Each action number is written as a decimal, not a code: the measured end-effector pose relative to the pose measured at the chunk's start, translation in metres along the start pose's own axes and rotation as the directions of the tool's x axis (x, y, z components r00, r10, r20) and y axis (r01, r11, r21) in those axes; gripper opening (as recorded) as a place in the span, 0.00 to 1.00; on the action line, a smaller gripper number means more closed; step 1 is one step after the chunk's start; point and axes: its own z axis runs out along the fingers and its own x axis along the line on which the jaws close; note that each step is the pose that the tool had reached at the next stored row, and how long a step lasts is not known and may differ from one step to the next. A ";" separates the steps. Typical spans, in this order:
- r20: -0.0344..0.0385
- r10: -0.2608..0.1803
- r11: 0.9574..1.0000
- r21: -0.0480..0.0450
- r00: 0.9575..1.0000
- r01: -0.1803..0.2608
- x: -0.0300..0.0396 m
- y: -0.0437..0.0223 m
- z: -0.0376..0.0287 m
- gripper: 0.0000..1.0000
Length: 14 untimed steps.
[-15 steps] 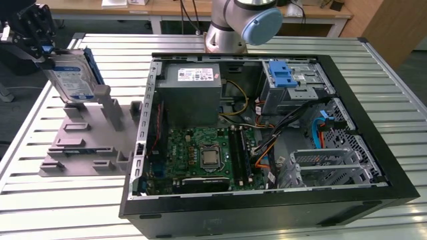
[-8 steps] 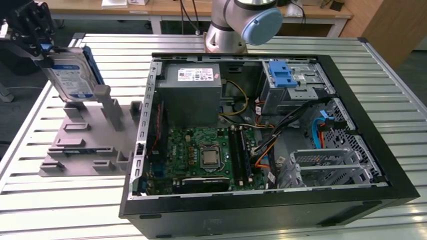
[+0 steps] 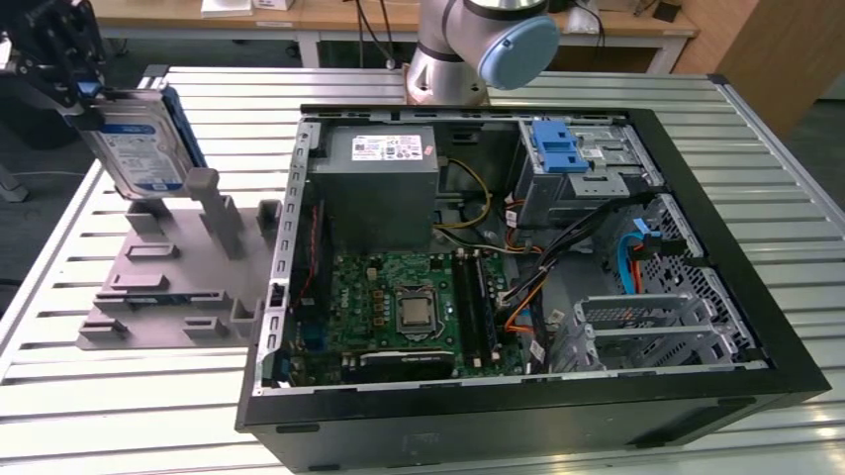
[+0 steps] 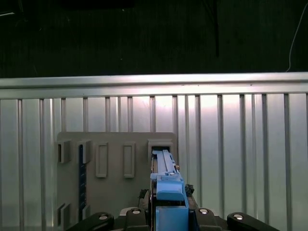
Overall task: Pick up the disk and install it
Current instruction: 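Pick up the disk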
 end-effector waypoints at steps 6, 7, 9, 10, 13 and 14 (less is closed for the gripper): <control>0.000 0.000 1.000 0.000 1.000 0.000 0.0000 0.0000 -0.0036 0.36; 0.000 0.000 1.000 0.000 1.000 0.000 0.0000 0.0000 -0.0041 0.36; 0.000 0.000 1.000 0.000 1.000 0.000 0.0000 0.0000 -0.0053 0.36; 0.000 0.000 1.000 0.000 1.000 0.000 0.0000 0.0000 -0.0059 0.36; 0.000 0.000 1.000 0.000 1.000 0.000 0.0000 0.0000 -0.0079 0.36; 0.000 0.000 1.000 0.000 1.000 0.000 0.0000 0.0000 -0.0085 0.36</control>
